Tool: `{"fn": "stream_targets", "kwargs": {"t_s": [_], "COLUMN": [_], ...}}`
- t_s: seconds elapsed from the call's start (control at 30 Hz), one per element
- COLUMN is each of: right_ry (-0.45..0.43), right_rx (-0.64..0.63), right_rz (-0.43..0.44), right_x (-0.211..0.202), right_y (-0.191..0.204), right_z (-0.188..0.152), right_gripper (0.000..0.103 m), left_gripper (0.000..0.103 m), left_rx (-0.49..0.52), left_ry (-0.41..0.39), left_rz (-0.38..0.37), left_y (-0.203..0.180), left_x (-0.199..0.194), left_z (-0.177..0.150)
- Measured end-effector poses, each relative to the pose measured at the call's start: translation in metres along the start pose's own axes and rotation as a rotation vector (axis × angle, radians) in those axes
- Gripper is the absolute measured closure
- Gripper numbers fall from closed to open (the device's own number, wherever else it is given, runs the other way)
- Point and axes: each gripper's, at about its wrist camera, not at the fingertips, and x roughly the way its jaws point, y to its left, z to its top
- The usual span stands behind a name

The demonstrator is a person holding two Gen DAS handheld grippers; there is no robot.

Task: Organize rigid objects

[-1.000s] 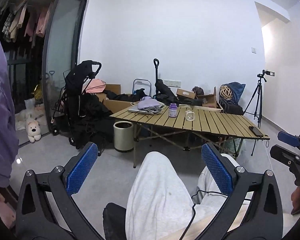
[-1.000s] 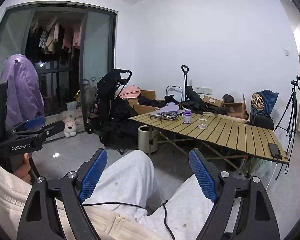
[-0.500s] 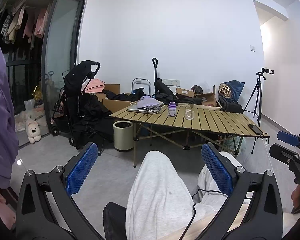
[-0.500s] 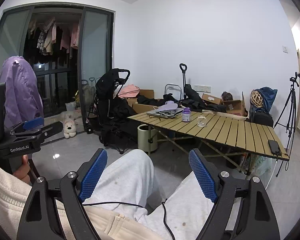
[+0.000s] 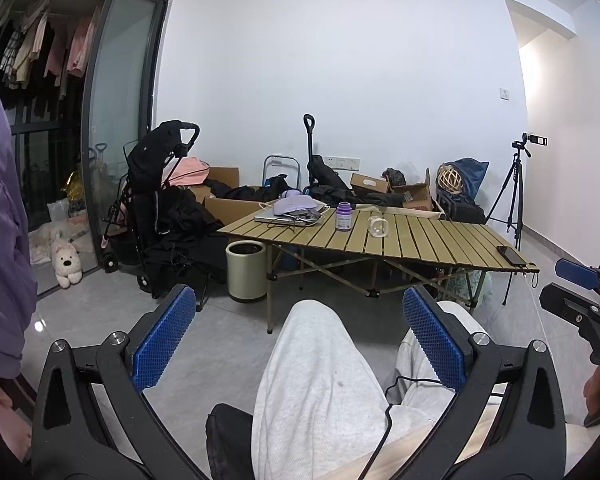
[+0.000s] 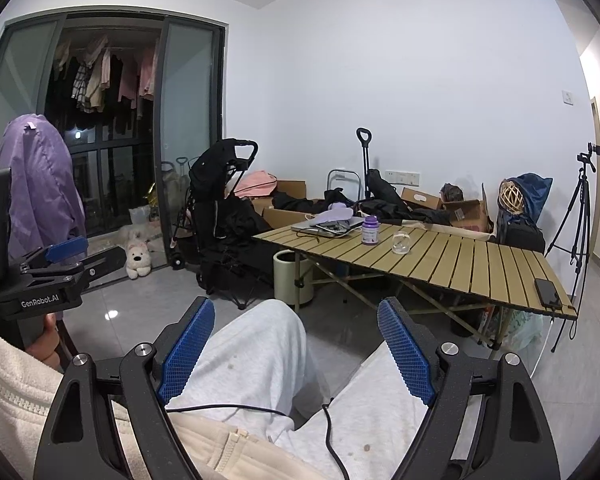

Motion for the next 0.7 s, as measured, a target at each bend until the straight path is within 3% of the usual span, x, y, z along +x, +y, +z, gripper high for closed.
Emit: {"fn": "stream_targets", "kwargs": {"t_s": [0.7], "right_ry": [0.010], "right_rx": [0.003], "right_rz": [0.003], "right_x": [0.0025], "right_y": [0.0017], "right_z": [-0.0023], "right_gripper": [0.015], "left_gripper": [0.000], "left_rx": [0.011], "left_ry": [0.005], "left_rz": [-0.015], "left_y": [0.0046], "left_x": [0.0019], "left_z": [-0.0019]}}
